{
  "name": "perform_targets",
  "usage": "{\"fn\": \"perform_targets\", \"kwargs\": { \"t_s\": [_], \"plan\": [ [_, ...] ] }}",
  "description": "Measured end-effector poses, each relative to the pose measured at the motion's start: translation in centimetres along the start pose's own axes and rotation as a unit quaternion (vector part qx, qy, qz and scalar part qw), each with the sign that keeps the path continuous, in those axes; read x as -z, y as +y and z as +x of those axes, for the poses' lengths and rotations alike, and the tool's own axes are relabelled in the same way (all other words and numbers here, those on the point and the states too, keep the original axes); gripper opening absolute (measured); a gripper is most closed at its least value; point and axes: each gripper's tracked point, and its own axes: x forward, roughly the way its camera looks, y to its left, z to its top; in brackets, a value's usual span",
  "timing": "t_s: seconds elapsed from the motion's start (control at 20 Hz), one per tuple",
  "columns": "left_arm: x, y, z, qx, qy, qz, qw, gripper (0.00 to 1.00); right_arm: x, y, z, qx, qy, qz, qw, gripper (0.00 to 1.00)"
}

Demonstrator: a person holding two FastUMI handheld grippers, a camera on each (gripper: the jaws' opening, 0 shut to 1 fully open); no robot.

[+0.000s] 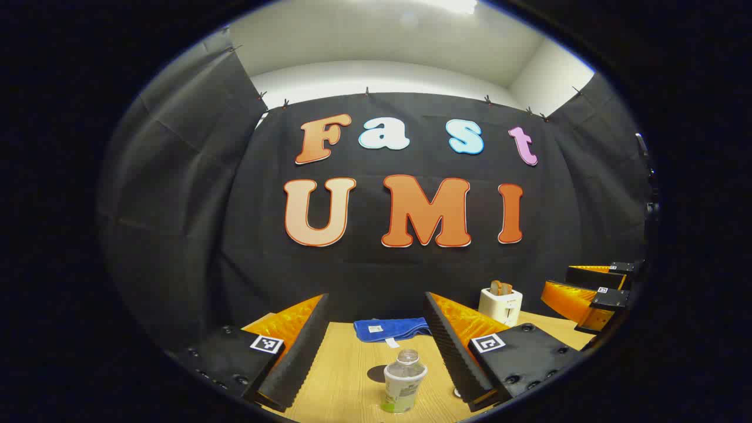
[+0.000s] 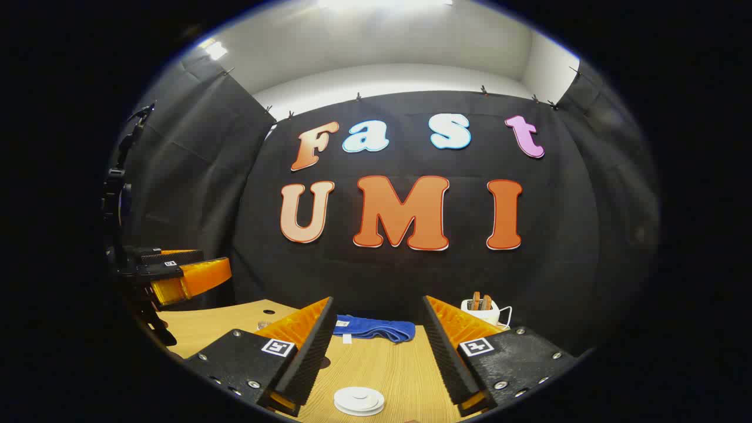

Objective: Open the teacup lid with one hand, grasp the water bottle and pour water into the teacup with the other hand; after pouring, place the water bottle on the coaster and then close the teacup lid.

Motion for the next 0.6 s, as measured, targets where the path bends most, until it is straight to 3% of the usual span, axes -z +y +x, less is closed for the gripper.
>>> {"fn": "perform_targets", "kwargs": {
  "t_s": [0.15, 0.6],
  "plan": [
    [-0.3, -0.1, 0.0, -0.003, -0.004, 0.009, 1.0, 1.0, -0.3, -1.0, -0.1, 0.015, -0.005, 0.004, 1.0, 0.97],
    [-0.3, -1.3, 0.0, 0.007, -0.006, 0.004, 1.0, 1.0, -0.3, -1.0, -0.6, 0.009, -0.006, 0.001, 1.0, 0.96]
  ]
}}
